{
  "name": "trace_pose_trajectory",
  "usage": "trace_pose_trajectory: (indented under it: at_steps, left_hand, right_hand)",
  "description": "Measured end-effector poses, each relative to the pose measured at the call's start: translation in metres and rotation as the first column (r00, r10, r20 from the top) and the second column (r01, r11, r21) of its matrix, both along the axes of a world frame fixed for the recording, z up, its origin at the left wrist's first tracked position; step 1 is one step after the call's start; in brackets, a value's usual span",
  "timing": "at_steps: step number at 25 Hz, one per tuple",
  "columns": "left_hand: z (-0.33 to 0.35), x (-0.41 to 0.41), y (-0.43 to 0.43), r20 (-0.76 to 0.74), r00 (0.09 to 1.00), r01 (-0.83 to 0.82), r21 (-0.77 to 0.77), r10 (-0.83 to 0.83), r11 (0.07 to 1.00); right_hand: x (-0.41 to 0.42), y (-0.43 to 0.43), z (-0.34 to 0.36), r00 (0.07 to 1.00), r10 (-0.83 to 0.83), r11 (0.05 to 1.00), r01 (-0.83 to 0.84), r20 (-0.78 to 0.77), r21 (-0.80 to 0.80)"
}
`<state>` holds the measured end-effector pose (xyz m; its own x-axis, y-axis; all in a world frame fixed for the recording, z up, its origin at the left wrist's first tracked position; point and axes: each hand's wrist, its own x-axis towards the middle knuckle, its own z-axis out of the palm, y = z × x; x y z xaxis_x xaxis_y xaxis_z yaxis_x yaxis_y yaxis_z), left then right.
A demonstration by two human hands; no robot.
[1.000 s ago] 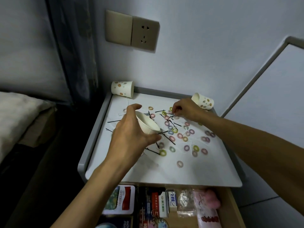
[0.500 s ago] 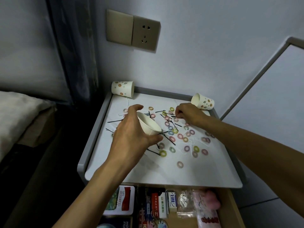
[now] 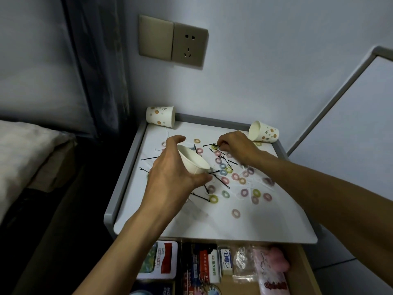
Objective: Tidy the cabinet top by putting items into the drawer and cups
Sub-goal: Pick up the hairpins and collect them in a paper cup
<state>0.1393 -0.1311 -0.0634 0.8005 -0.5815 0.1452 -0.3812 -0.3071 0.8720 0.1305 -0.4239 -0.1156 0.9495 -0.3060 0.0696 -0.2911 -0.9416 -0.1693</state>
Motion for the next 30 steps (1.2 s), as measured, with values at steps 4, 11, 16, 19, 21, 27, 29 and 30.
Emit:
trace_pose_trajectory:
  at_steps: [4, 11, 16, 19, 21, 27, 29, 30]
  left_hand:
    - [0.0, 0.0, -0.001, 0.003, 1.0, 0.0, 0.01, 0.0, 1.0]
    - [0.001, -0.001, -0.001, -0.003, 1.0, 0.004, 0.0, -0.004, 1.0]
    - [0.0, -0.001, -0.003, -0.035, 0.999, 0.008, -0.02, -0.009, 1.0]
    - [-0.002, -0.001, -0.004, -0.03, 0.999, 0.014, -0.012, -0.015, 1.0]
    - [-0.001, -0.002, -0.003, -0.02, 1.0, 0.02, 0.002, -0.02, 1.0]
    - [-0.003, -0.003, -0.002, -0.025, 0.999, 0.022, 0.01, -0.022, 1.0]
    - [-0.003, -0.004, -0.002, -0.027, 0.999, 0.023, -0.009, -0.024, 1.0]
    - [-0.002, -0.004, -0.001, -0.024, 1.0, 0.013, -0.016, -0.013, 1.0]
  right_hand:
    - [0.004, 0.003, -0.003, 0.995, -0.095, 0.995, 0.095, -0.002, 0.019]
    - [-0.001, 0.003, -0.004, 0.983, -0.166, 0.975, 0.152, -0.08, -0.16]
    - [-0.014, -0.008, 0.029, 0.976, -0.218, 0.973, 0.217, -0.01, -0.076]
    - [-0.022, 0.001, 0.051, 0.977, -0.185, 0.981, 0.178, 0.102, 0.073]
    - [-0.026, 0.032, 0.076, 0.973, -0.112, 0.958, 0.052, 0.2, 0.281]
    - [-0.035, 0.134, 0.119, 0.911, 0.406, 0.879, -0.368, -0.071, 0.301]
    - [-0.031, 0.138, 0.118, 0.903, 0.428, 0.845, -0.386, -0.035, 0.372]
    - [-0.026, 0.132, 0.118, 0.923, 0.384, 0.836, -0.363, 0.035, 0.41]
